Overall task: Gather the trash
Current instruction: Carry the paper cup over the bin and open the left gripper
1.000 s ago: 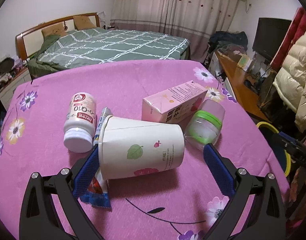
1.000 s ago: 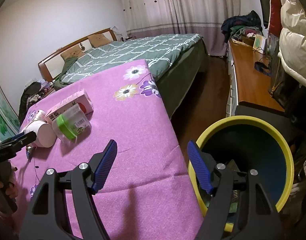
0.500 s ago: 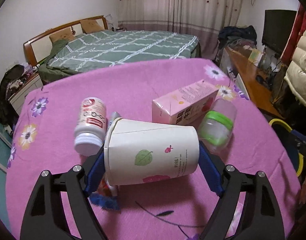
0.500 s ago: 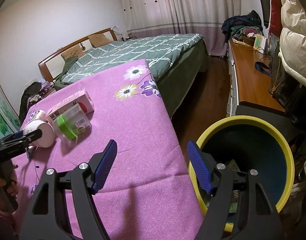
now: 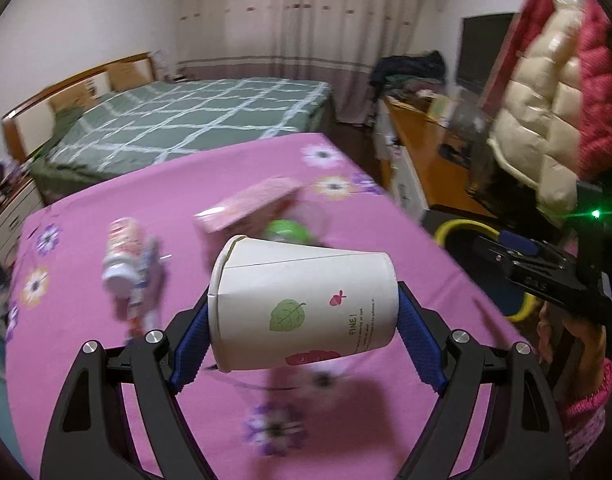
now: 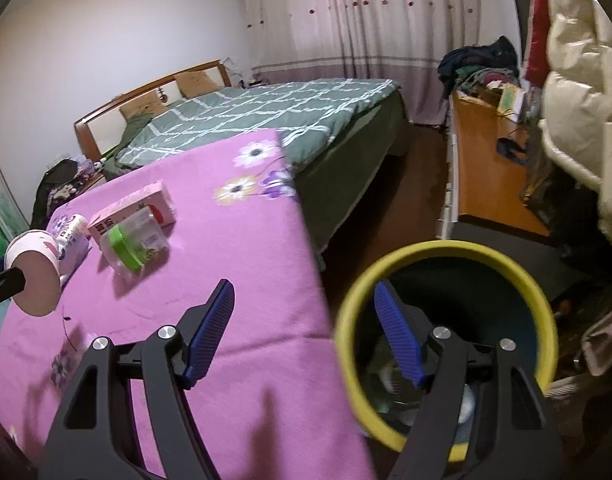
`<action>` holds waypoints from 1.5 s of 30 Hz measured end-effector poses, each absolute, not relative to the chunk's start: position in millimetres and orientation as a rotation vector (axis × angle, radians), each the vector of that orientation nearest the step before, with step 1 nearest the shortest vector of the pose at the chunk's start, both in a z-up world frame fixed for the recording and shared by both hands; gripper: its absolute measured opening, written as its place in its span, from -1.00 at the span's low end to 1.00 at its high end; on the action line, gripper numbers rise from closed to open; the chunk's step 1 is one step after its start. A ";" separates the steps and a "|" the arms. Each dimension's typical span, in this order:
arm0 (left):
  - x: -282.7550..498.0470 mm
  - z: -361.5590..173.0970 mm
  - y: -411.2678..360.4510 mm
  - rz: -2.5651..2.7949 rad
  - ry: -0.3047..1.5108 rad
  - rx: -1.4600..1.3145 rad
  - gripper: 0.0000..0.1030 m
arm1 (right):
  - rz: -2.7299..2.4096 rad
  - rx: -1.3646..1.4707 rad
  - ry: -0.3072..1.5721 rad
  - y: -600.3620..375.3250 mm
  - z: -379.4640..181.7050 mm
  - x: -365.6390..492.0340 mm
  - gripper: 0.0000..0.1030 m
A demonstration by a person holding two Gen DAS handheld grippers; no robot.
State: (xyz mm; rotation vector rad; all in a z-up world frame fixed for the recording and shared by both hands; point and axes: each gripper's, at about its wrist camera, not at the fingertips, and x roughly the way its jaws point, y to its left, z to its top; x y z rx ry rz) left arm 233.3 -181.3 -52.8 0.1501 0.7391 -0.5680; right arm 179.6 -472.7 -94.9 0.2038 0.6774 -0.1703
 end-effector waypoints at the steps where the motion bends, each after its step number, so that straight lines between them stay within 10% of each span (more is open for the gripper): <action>1: 230.4 -52.5 -190.3 -0.587 0.738 0.156 0.60 | -0.184 0.202 0.675 -479.1 -92.3 171.6 0.34; 24: 210.4 -114.2 -485.4 -0.941 0.867 0.361 0.61 | -0.425 0.260 0.691 -586.1 -94.5 42.6 0.34; 29: 209.3 -115.9 -514.6 -0.952 0.862 0.363 0.90 | -0.440 0.266 0.699 -591.8 -94.4 37.0 0.34; 45: 241.3 -54.4 -287.7 -0.656 0.703 0.129 0.90 | -0.317 0.207 0.736 -538.2 -91.1 83.0 0.34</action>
